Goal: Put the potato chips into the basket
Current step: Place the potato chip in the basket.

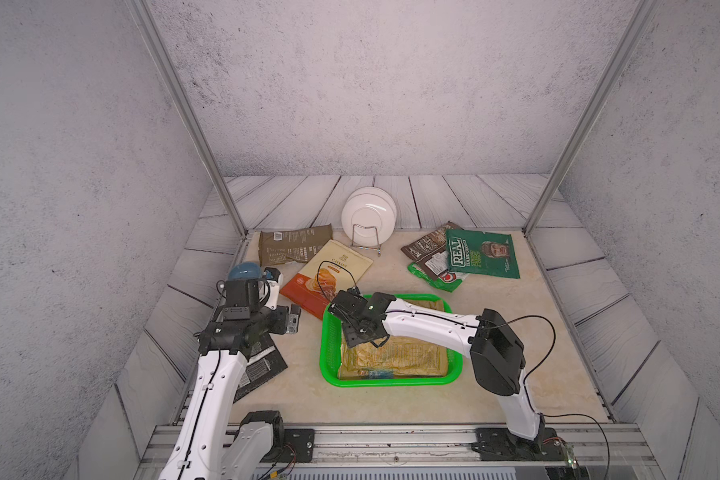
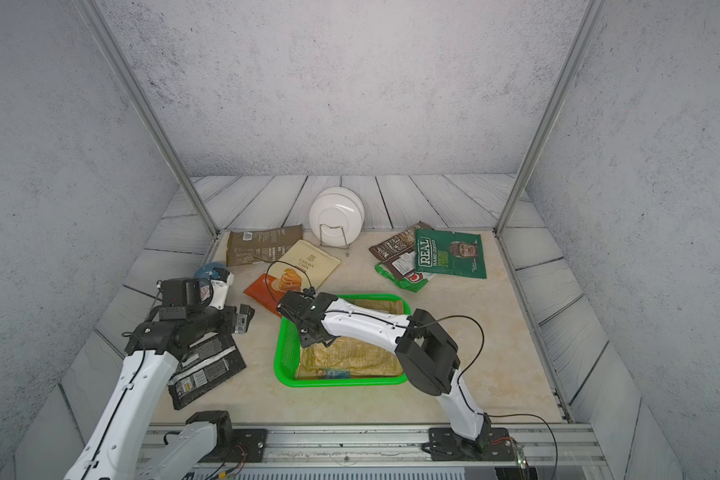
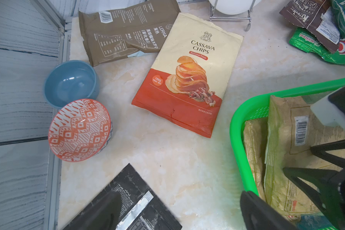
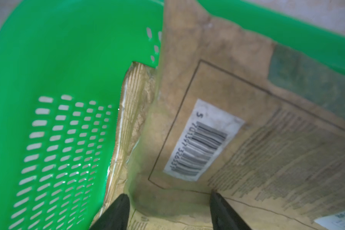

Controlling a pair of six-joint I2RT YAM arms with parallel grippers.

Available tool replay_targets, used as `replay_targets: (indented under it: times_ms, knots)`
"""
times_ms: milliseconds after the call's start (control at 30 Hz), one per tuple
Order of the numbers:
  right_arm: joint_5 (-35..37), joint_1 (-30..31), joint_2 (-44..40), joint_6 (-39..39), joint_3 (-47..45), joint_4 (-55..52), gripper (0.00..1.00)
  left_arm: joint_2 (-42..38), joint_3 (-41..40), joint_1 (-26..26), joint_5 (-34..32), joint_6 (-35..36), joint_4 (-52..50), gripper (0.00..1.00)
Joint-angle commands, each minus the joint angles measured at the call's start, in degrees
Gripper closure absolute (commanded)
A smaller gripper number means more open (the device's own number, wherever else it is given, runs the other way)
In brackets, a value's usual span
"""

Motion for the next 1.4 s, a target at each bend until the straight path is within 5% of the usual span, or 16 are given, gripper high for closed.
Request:
replay_targets:
  times_ms: [0,267,833,1200,1367]
  knots:
    - [0.26,0.14,4.22,0.64,2.68,-1.47,0.31,-0.19,-0.33,-0.44,-0.12,-0.18,0.36,0.0]
    - [2.53,0.22,7.65,0.94,5.78,-4.33,0.3,0.09,-0.35,-0.4,0.23,-0.05,0.28,0.01]
    - [4.05,2.1,4.74,1.11,4.82,-4.67,0.71,0.33,-0.35,-0.41,0.57,0.02,0.28,0.01]
    - [-0.75,3.47,0.48,2.25,2.34,-3.02,0.72,0.35,-0.34,-0.38,0.73,0.03,0.23,0.01]
    - [-1.34,3.48,-0.66,2.72,1.79,-3.12,0.54,0.4,-0.49,-0.45,0.95,0.12,0.28,0.01]
